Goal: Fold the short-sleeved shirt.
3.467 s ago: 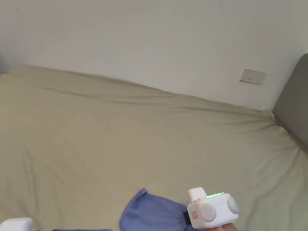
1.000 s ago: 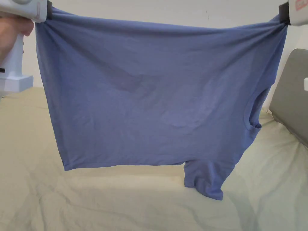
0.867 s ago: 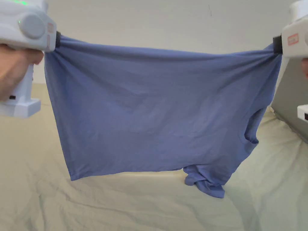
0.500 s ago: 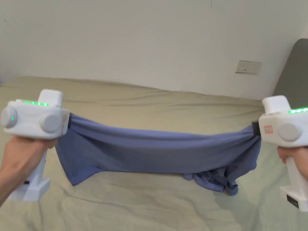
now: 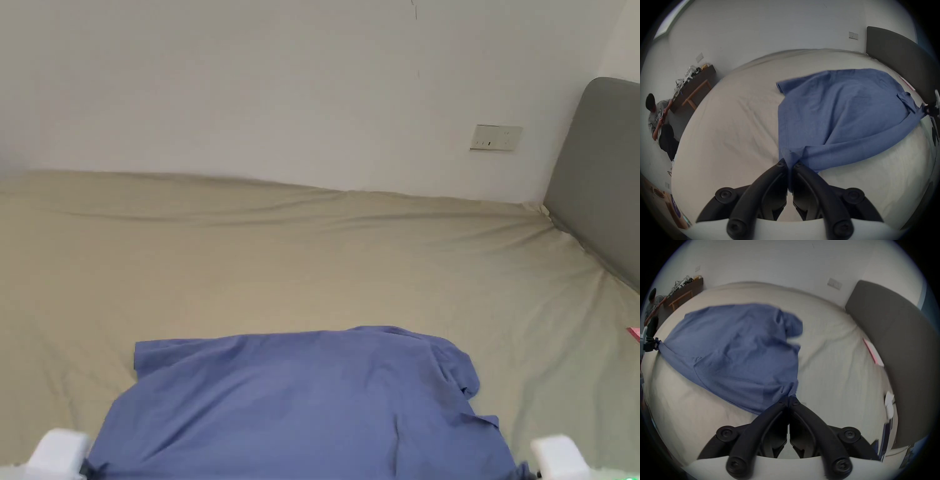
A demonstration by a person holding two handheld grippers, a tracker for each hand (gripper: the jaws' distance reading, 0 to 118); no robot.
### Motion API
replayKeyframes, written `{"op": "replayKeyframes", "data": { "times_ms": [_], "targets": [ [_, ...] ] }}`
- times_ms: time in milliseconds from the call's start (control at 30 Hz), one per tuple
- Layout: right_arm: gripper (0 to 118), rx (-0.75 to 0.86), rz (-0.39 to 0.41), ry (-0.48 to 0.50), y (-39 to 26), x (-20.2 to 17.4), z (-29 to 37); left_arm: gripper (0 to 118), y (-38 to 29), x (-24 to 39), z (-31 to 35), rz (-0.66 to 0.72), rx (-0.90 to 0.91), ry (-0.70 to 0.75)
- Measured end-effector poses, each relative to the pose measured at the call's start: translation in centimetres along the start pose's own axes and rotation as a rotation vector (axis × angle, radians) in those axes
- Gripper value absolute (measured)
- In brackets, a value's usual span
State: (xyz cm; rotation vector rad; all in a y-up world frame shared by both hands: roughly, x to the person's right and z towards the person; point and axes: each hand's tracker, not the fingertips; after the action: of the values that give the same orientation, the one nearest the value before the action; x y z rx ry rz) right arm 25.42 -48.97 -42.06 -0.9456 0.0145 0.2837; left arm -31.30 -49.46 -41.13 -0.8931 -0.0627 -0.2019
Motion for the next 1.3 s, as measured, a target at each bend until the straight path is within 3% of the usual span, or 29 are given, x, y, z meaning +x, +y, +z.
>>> {"op": "replayKeyframes", "data": {
  "times_ms": [133,233,367,467,567,667,733,833,1067,1167,1300],
  "targets": [
    [3,-0.046,0.065,-0.012,-4.2,-2.4,-0.4,2,-2.8,1.6,0.3,-0.034,-0.025,0.006],
    [3,-0.011,0.052,-0.039,-5.0,-4.2,0.9,2,-4.0,2.3,-0.7,-0.136,-0.050,0.034],
    [3,-0.023,0.015,-0.002,-4.2,-4.1,3.3,2,-3.2,1.7,1.4,-0.053,-0.041,-0.001],
    [3,-0.034,0.099,0.013,-5.1,-4.6,6.3,2,-4.3,0.7,3.4,-0.056,-0.040,-0.016],
    [3,-0.038,0.112,0.035,-6.7,-4.5,9.2,2,-6.1,0.5,4.6,-0.232,-0.088,0.033],
    [3,-0.051,0.127,0.071,-8.6,-5.1,11.8,2,-7.4,-0.3,6.8,-0.151,-0.095,-0.009],
    [3,-0.068,0.182,0.083,-10.4,-4.0,11.9,2,-8.2,-0.7,8.2,-0.110,-0.096,-0.029],
    [3,-0.089,0.273,0.073,-12.6,-3.2,12.2,2,-9.2,-0.5,10.5,-0.156,-0.102,-0.014],
    [3,-0.101,0.238,0.098,-15.7,-1.3,14.4,2,-12.7,-0.3,13.8,-0.140,-0.160,-0.042],
    [3,-0.113,0.190,0.153,-16.7,-0.5,15.5,2,-14.0,-0.2,15.2,-0.132,-0.136,-0.016],
    [3,-0.114,0.208,0.131,-17.7,0.1,14.6,2,-14.8,-0.8,14.6,-0.026,-0.160,-0.048]
  ]
}}
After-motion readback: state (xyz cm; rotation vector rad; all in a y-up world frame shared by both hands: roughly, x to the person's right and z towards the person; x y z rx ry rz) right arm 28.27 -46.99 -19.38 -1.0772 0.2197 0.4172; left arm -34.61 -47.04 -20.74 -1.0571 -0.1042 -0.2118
